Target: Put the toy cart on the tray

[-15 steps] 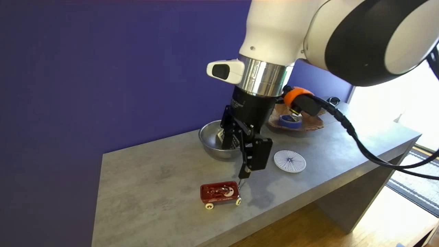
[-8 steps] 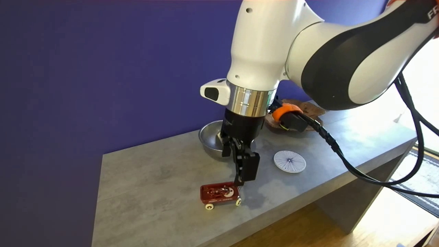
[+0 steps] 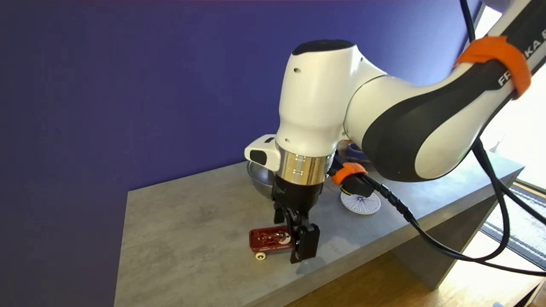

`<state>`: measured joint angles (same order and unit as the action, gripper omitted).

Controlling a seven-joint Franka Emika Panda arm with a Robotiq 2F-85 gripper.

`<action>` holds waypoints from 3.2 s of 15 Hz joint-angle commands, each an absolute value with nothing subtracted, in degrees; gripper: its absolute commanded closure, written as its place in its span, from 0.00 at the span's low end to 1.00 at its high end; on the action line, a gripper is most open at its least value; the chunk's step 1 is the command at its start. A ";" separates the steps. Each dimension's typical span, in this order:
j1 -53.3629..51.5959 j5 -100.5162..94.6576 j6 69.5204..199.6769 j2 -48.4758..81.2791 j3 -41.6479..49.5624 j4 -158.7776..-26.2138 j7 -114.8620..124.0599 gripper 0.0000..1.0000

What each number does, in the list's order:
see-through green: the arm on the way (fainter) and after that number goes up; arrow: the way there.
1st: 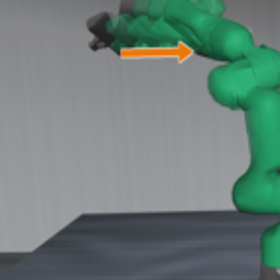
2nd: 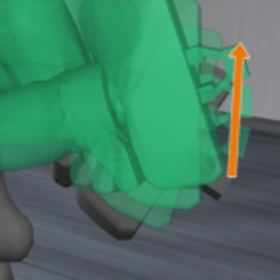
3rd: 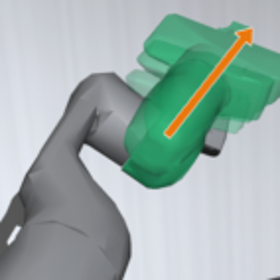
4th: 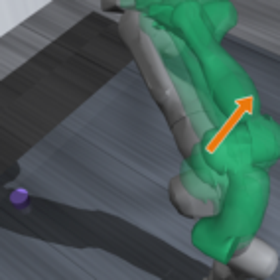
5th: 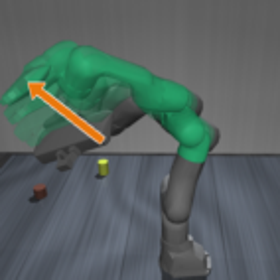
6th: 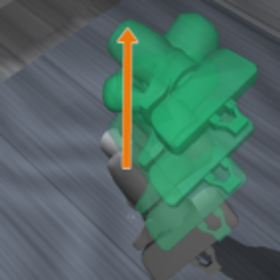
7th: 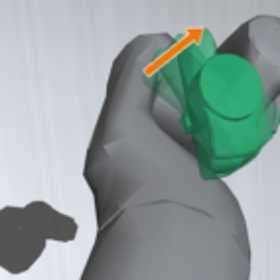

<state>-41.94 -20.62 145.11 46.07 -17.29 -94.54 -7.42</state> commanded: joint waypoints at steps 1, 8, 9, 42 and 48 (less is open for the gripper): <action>-45.07 -20.61 146.35 50.64 -14.80 -87.64 -6.91 0.00; -45.51 -19.45 142.33 51.92 -12.88 -83.22 -8.08 0.00; -45.48 -19.40 141.72 52.56 -12.72 -82.56 -8.02 0.00; -35.64 -16.46 127.76 38.84 -15.64 -89.55 -9.99 0.73; -28.41 -13.51 128.11 33.73 -12.01 -95.66 -0.89 0.73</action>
<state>-32.28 -16.23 128.04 37.92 -12.68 -90.59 -3.86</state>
